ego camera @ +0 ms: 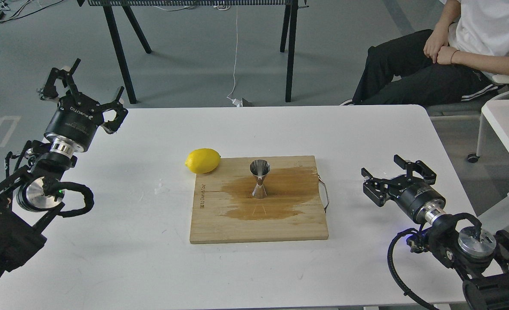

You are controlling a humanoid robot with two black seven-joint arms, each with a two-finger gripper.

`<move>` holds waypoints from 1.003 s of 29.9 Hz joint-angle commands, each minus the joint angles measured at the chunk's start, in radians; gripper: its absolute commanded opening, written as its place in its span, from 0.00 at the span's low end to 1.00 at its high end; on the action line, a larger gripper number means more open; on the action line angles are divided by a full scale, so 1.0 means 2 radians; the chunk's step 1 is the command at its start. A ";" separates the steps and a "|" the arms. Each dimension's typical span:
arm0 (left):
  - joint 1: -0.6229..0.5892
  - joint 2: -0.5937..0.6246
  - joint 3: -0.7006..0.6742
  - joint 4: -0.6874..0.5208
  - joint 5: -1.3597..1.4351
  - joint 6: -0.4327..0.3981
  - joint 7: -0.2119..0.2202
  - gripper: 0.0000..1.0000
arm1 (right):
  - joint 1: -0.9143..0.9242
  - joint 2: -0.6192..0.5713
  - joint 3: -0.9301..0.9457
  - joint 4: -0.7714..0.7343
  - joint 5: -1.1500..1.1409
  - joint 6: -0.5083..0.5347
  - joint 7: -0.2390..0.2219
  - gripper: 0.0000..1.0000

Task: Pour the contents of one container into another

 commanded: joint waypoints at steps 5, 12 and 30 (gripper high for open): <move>-0.001 0.001 -0.002 0.000 0.000 0.004 0.001 1.00 | 0.063 -0.037 0.021 0.004 -0.003 0.009 0.004 0.99; -0.002 0.001 -0.008 0.006 -0.002 0.002 0.002 1.00 | 0.151 -0.062 0.025 -0.012 -0.050 0.011 0.057 1.00; -0.055 -0.013 -0.024 0.070 -0.005 0.002 0.011 1.00 | 0.219 -0.043 0.011 -0.131 -0.114 0.136 0.096 1.00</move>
